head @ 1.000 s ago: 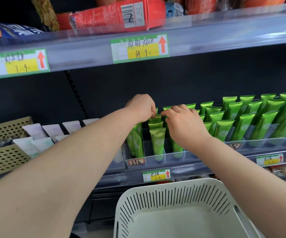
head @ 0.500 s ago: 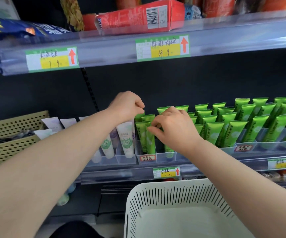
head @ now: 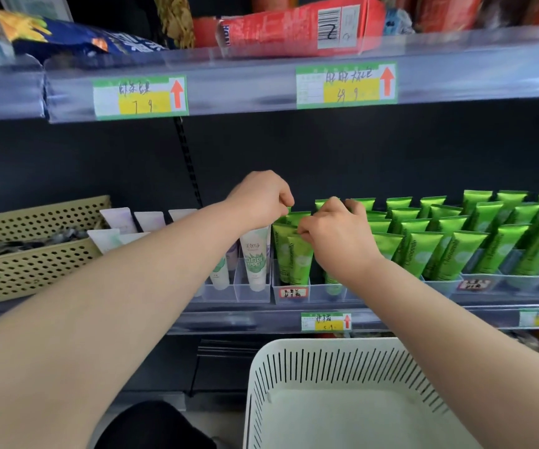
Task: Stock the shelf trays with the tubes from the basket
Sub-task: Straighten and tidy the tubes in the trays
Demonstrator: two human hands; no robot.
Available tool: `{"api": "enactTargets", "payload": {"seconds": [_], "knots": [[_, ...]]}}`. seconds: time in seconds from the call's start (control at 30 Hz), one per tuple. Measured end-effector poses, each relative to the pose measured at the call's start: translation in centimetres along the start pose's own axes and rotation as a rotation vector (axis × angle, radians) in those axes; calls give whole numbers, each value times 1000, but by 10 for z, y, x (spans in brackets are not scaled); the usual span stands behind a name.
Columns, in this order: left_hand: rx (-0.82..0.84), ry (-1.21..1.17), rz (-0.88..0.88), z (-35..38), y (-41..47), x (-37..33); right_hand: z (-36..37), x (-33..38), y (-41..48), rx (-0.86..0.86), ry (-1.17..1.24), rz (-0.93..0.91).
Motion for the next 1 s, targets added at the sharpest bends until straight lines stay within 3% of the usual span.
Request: {"api": "enactTargets", "payload": {"seconds": [0.23, 0.63, 0.9, 1.0], "knots": [[9, -2, -24, 1, 3, 3, -2, -1, -3, 1, 84, -46], [70, 225, 64, 23, 0, -15, -11, -16, -23, -18, 195, -74], [41, 205, 97, 27, 3, -24, -7, -23, -24, 22, 205, -56], [53, 86, 60, 21, 9, -19, -6, -24, -22, 26, 211, -58]]}}
Point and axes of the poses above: each hand's wrist, its own y-axis towards the middle knuckle, its own z-axis out of the palm, x = y × z, the point moved 8 cm from there along y, towards the middle knuckle, and after that the axes turned 10 degrees about -z, right-handed, at the moved point
